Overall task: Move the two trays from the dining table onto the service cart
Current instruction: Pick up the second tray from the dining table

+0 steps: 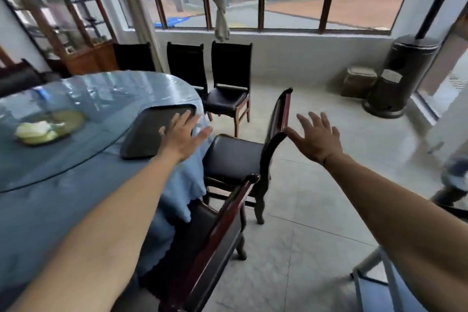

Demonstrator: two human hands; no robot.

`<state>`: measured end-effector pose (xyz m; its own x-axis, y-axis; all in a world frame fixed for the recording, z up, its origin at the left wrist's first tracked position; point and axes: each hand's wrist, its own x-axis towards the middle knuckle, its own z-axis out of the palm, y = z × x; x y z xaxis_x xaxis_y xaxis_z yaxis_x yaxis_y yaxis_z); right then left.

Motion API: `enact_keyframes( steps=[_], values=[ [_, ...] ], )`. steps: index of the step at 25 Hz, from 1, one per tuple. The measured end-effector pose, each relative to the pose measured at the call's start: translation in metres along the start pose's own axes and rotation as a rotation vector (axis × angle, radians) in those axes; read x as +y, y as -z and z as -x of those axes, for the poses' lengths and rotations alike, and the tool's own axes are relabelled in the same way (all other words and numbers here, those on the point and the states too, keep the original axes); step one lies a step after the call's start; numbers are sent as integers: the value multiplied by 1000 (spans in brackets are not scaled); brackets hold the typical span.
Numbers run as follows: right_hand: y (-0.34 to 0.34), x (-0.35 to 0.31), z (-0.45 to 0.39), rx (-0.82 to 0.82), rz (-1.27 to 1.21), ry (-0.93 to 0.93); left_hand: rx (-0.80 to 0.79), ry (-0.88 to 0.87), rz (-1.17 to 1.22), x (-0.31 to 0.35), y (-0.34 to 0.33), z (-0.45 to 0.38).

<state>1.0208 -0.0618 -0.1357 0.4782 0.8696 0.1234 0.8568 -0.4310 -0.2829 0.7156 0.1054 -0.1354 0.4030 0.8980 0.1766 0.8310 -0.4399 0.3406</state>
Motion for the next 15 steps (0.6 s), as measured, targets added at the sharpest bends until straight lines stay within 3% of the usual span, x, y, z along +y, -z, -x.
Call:
enact_keyframes(
  steps=[6,15],
  values=[
    [-39,-135,-6,-39,-12,180,77,191,-52,-134,51,45],
    [-78,-256,-11,-50,-27,270,81,317,-60,-250,93,71]
  ],
)
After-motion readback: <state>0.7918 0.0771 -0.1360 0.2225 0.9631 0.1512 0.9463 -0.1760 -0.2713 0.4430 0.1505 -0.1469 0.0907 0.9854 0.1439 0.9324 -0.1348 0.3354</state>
